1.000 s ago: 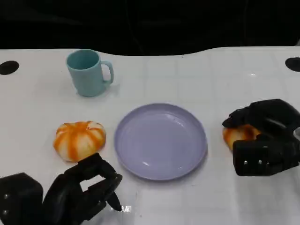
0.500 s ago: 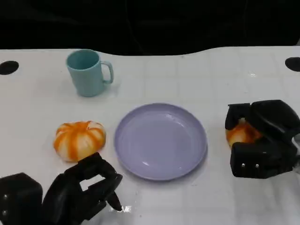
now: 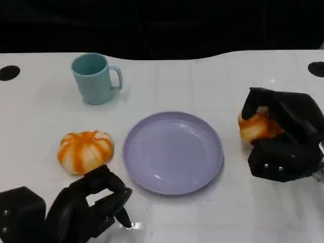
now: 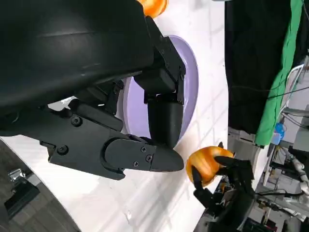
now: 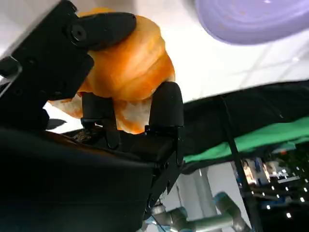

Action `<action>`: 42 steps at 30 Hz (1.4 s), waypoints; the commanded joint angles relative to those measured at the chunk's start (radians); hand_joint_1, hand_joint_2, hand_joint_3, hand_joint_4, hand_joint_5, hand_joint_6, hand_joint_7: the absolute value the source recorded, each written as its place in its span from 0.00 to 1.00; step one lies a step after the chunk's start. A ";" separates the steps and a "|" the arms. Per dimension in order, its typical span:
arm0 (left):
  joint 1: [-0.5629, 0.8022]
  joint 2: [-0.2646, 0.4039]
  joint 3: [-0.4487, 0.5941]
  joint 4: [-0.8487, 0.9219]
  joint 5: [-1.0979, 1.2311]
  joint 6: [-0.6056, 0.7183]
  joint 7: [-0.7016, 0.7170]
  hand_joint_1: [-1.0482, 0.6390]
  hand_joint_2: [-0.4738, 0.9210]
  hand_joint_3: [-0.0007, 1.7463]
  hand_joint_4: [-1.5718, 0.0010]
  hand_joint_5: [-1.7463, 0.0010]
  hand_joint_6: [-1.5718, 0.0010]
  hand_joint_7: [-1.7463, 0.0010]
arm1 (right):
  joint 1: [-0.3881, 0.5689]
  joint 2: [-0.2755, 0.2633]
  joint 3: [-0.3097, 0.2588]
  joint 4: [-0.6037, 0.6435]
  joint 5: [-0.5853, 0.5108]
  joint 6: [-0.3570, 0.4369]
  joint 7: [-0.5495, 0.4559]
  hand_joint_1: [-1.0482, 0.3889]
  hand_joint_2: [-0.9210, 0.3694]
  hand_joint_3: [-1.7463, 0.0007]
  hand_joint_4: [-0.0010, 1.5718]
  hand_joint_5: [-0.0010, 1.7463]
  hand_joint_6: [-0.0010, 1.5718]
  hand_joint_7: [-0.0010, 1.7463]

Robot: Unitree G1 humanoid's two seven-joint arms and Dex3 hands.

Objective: Grasp the bread from the table and place it into the plate.

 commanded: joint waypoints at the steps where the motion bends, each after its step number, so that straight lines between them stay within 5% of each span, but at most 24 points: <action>1: 0.000 0.013 0.007 -0.004 0.003 -0.004 0.000 0.29 1.00 0.14 0.54 0.00 0.59 0.11 | -0.007 0.003 -0.026 -0.040 0.037 -0.030 -0.004 0.77 0.46 0.32 0.60 1.00 0.48 1.00; 21: -0.006 0.010 0.007 0.001 0.005 0.002 0.004 0.30 1.00 0.14 0.54 0.00 0.60 0.11 | 0.005 0.102 -0.048 -0.226 0.120 -0.110 0.169 0.75 0.57 0.12 0.64 1.00 0.50 0.98; 42: -0.002 0.011 0.004 -0.005 0.008 -0.001 0.003 0.30 1.00 0.13 0.53 0.00 0.60 0.09 | -0.018 0.193 0.062 -0.165 0.021 -0.112 0.223 0.66 0.54 0.19 0.64 1.00 0.52 0.94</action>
